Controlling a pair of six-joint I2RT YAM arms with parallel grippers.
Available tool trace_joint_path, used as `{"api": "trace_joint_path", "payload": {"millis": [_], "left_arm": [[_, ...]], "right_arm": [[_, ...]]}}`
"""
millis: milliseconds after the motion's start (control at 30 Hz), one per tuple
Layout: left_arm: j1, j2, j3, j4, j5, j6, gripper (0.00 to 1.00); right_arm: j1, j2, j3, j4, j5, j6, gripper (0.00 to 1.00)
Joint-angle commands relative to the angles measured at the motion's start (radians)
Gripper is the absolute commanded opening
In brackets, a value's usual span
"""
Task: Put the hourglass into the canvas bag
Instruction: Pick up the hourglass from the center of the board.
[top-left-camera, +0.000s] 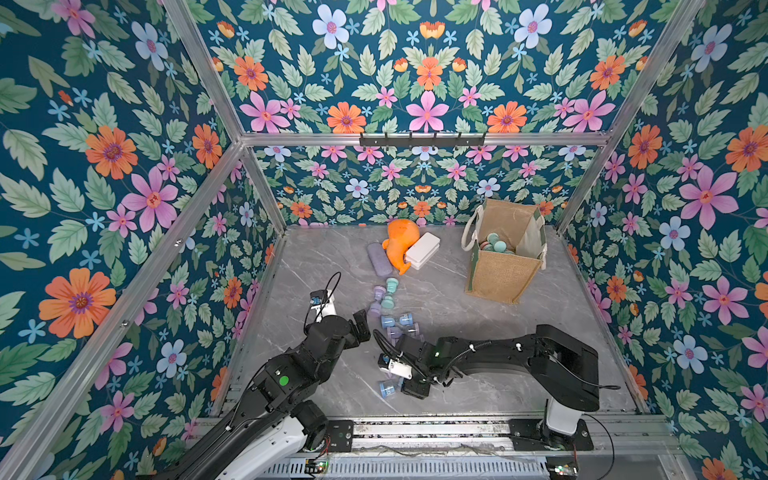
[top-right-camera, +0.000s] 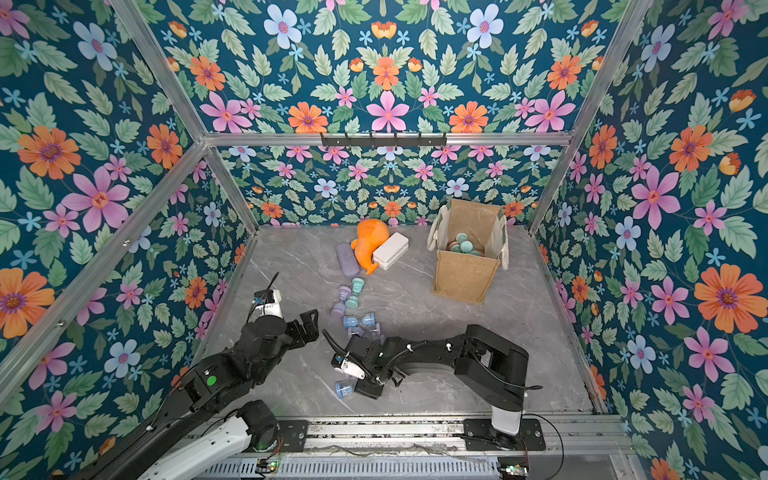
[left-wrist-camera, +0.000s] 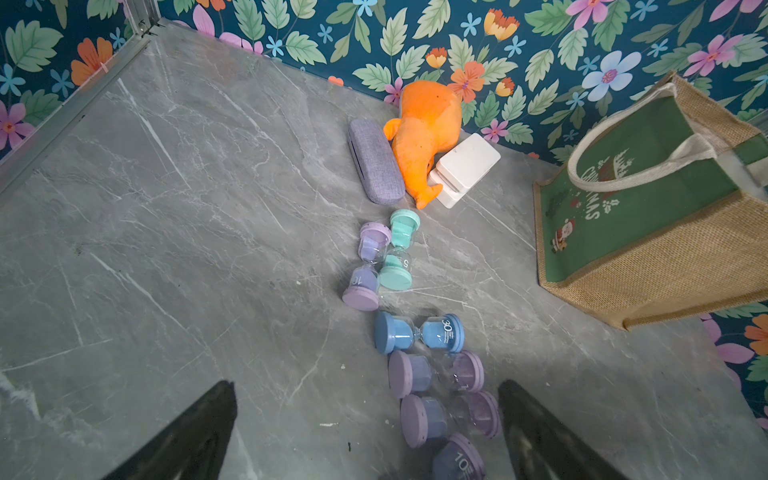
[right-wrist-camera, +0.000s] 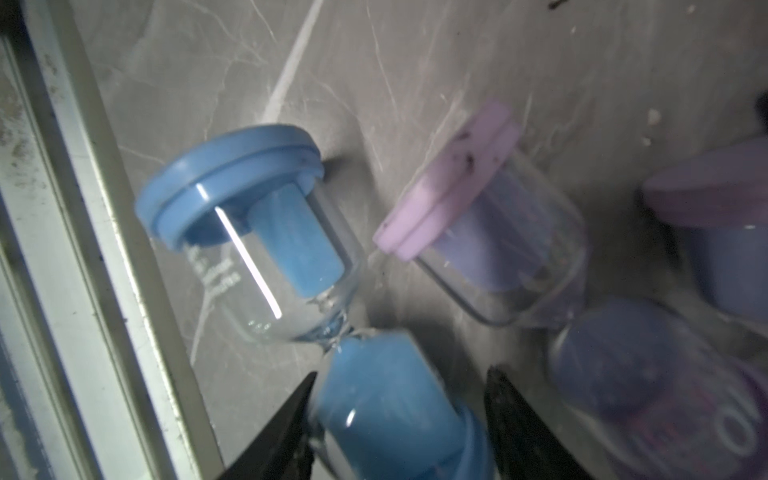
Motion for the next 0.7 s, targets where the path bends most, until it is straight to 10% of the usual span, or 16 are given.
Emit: {"api": "trace_joint_path", "payload": {"millis": [0,667], "left_arm": [[0.000,0.003,0.005,0.022,-0.005,0.004,1.00],[0.001,-0.007,0.004,0.021,-0.011,0.008,1.00]], "right_arm": [[0.001,-0.003,-0.008,-0.057,0.005,-0.005,0.61],[0.001,-0.018,0.000,-0.020,-0.035,0.005,0.48]]}}
